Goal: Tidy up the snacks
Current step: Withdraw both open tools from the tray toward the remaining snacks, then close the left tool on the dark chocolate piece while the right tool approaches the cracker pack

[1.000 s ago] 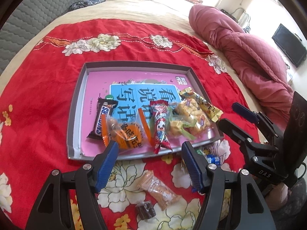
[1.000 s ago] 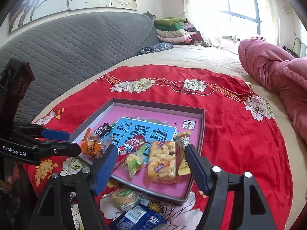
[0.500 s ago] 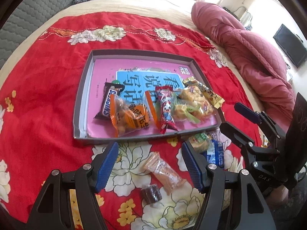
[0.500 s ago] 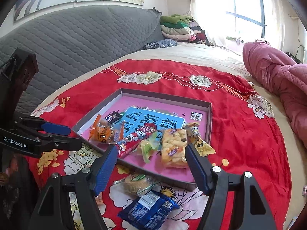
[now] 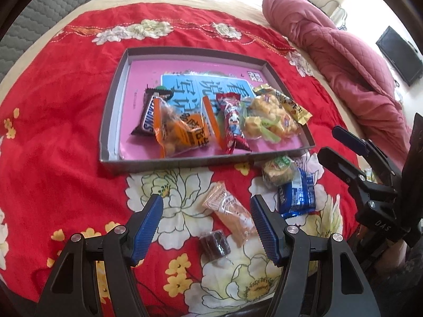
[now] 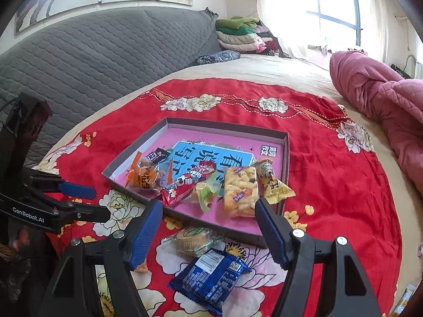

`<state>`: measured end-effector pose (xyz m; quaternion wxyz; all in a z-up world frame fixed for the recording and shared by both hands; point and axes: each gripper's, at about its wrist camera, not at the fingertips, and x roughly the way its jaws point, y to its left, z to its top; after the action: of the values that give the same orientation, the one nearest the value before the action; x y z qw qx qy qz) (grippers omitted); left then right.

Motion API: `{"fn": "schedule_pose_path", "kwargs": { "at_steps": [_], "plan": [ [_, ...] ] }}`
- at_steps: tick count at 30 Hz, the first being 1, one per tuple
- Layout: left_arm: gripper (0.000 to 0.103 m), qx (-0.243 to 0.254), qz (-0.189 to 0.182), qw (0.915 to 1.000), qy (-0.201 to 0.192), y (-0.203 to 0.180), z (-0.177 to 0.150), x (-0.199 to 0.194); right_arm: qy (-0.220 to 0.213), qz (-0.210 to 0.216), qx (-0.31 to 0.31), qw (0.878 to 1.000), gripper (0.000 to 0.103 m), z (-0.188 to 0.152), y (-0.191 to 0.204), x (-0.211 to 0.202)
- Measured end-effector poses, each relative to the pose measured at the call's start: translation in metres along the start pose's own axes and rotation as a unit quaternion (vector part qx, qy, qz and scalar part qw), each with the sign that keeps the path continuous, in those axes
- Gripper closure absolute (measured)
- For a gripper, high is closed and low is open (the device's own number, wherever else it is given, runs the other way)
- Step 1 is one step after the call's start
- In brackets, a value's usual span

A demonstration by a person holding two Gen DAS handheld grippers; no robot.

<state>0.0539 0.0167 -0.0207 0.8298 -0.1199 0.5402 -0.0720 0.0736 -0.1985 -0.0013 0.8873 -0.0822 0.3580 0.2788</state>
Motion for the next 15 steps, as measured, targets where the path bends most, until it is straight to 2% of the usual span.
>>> {"fn": "schedule_pose_path", "kwargs": {
  "at_steps": [15],
  "plan": [
    [0.033,-0.003,0.009,0.9994,0.033,0.000,-0.020,0.012,0.045,0.006,-0.008,0.999,0.031,-0.012,0.010,0.011]
  ]
}}
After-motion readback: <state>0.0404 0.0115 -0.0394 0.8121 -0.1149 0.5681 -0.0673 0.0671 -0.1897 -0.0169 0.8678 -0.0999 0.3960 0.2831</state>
